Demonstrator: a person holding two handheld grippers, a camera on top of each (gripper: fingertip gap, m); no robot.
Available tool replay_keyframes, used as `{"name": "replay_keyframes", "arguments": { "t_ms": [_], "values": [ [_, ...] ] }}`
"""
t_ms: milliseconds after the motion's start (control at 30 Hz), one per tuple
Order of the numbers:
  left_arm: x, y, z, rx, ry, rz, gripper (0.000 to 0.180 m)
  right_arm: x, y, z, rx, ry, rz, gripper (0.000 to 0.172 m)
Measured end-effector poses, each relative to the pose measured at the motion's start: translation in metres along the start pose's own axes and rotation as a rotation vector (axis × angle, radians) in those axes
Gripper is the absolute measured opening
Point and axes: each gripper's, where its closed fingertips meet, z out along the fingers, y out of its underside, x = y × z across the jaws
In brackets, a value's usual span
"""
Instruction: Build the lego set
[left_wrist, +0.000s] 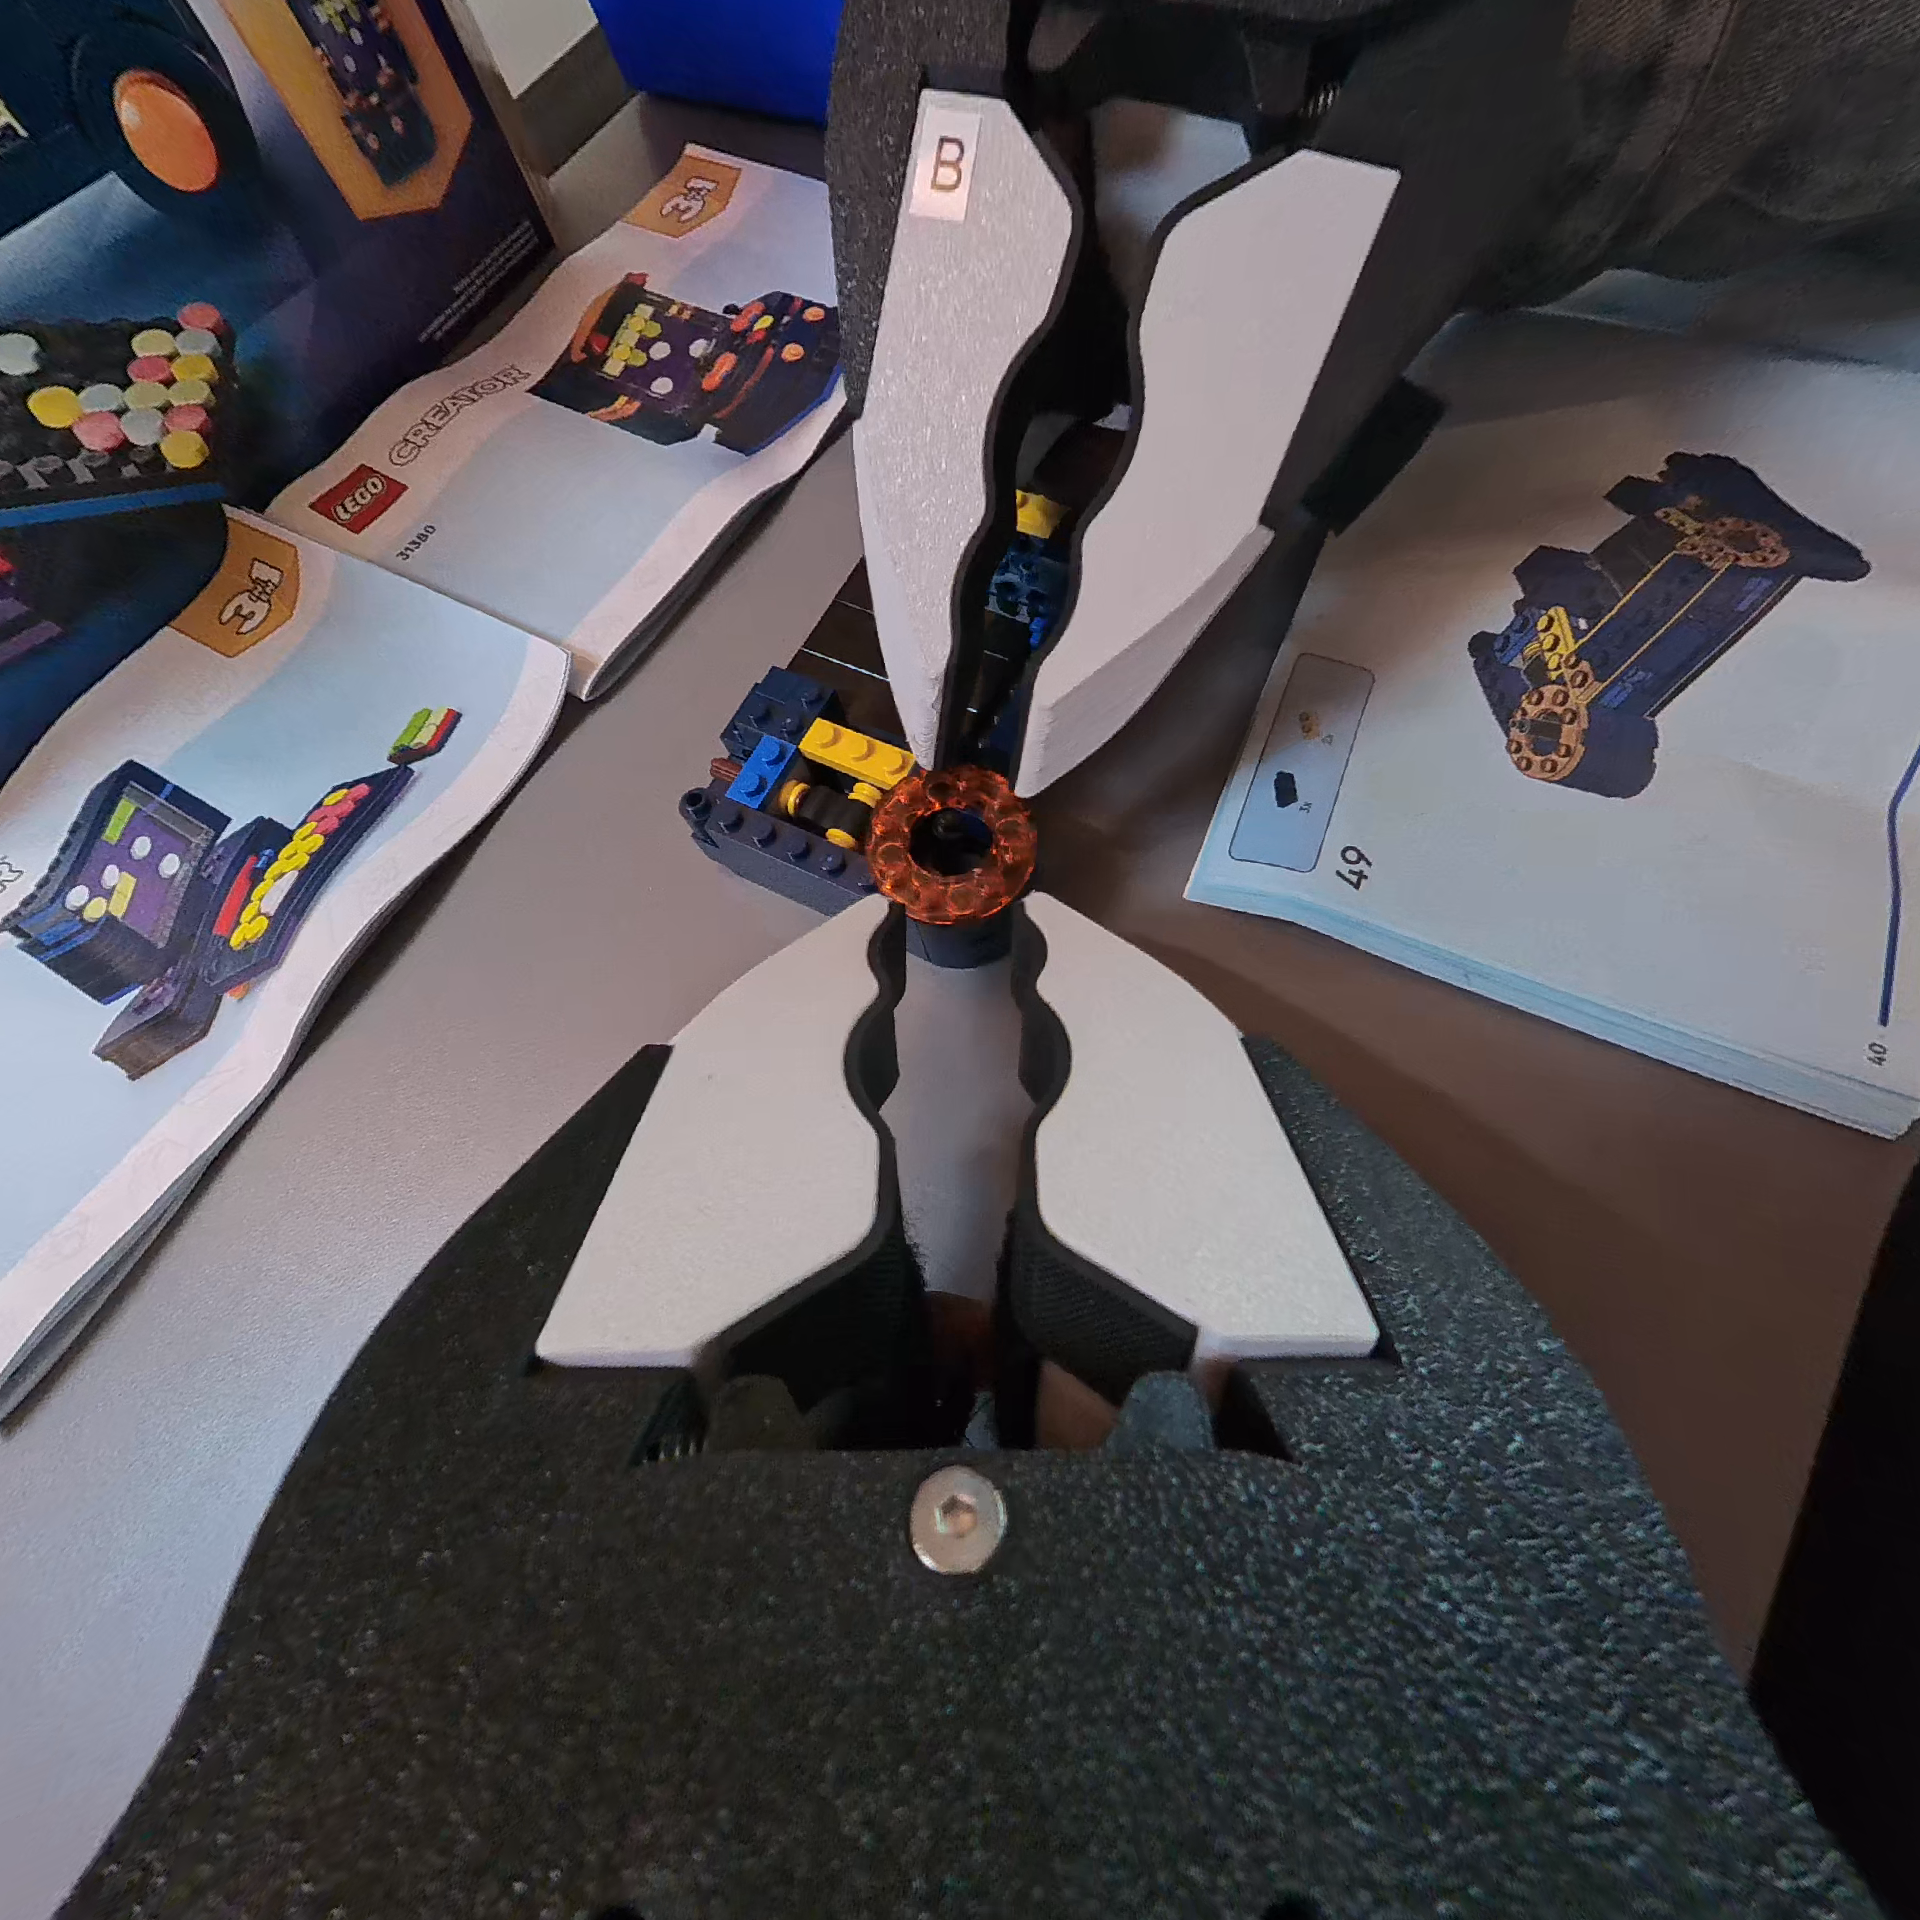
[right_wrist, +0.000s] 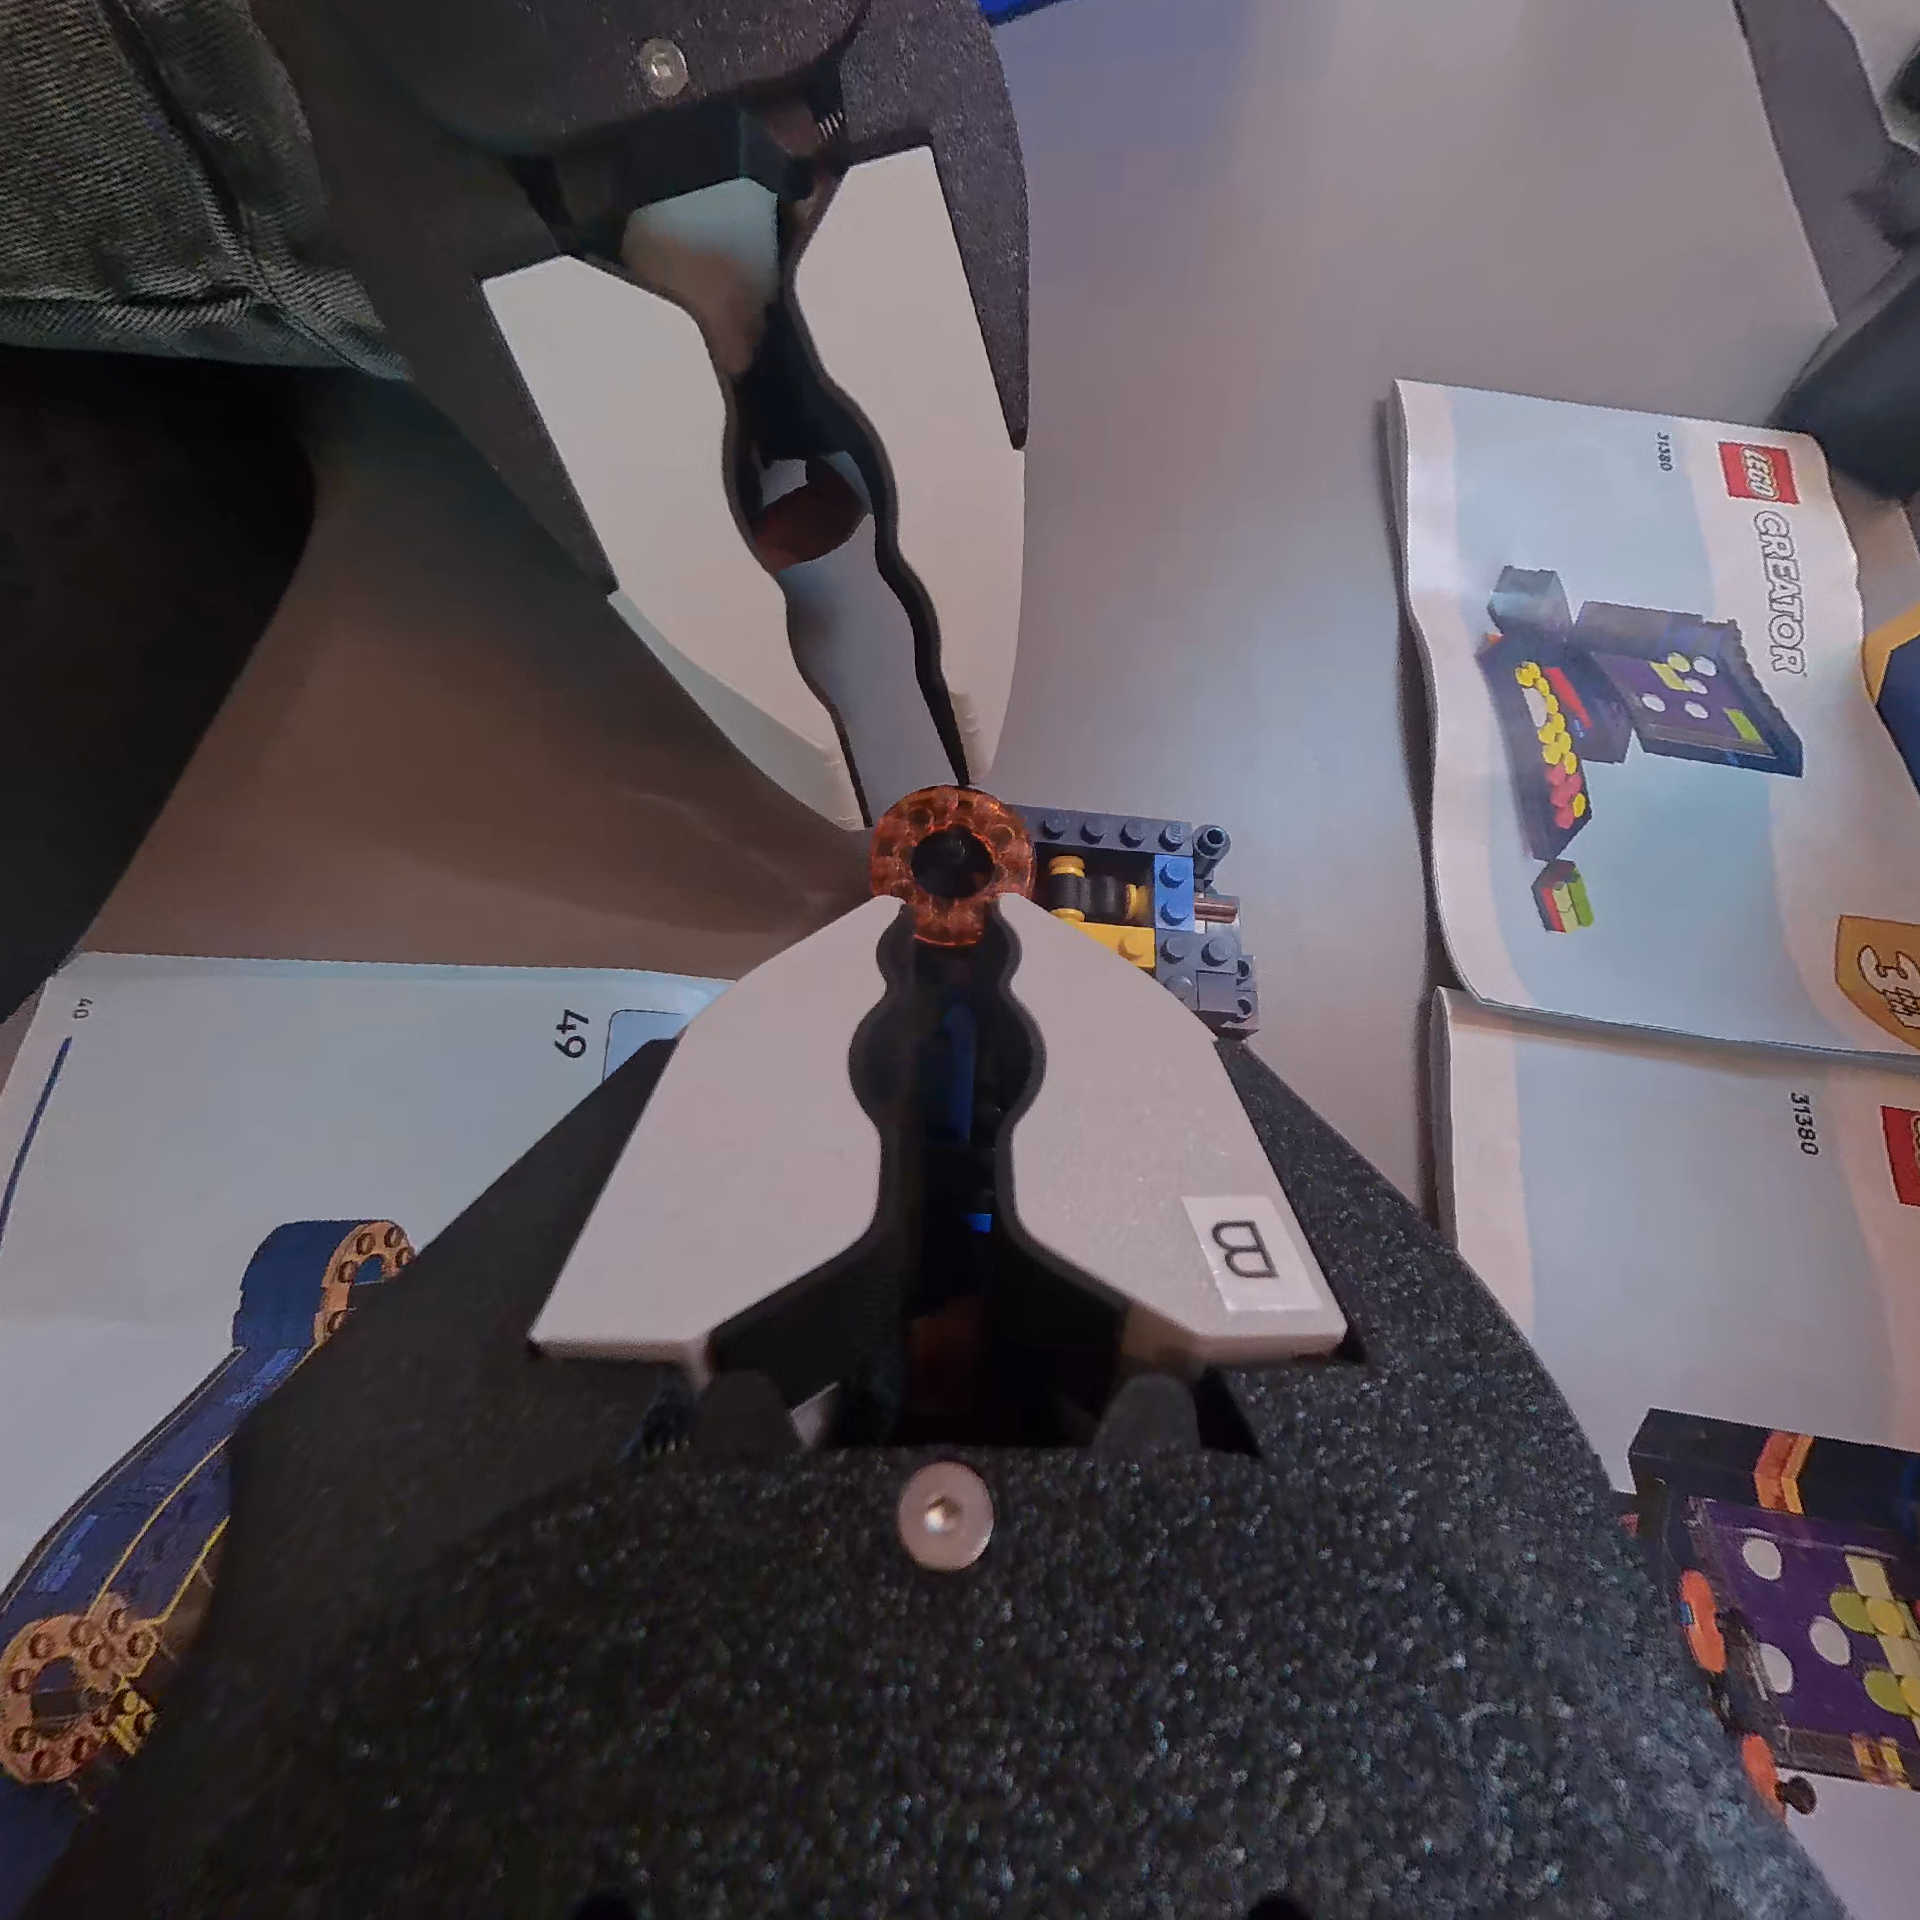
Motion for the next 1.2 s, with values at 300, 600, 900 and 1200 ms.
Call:
{"name": "replay_keyframes", "arguments": {
  "t_ms": [300,600,900,1200],
  "values": [
    [-0.005,-0.004,-0.001,0.033,-0.022,-0.028,0.020,0.001,0.001,0.000,-0.003,0.005,-0.007,0.012],
    [-0.011,-0.014,-0.004,0.117,-0.035,-0.086,0.016,0.000,0.000,0.000,-0.002,0.005,-0.017,0.012],
    [-0.005,-0.010,0.003,0.090,-0.011,-0.096,0.007,-0.002,0.000,0.000,-0.003,-0.001,-0.023,0.012],
    [-0.007,-0.009,0.004,0.087,-0.047,-0.057,0.004,-0.002,0.000,0.001,-0.012,0.007,-0.020,0.012]
  ]
}}
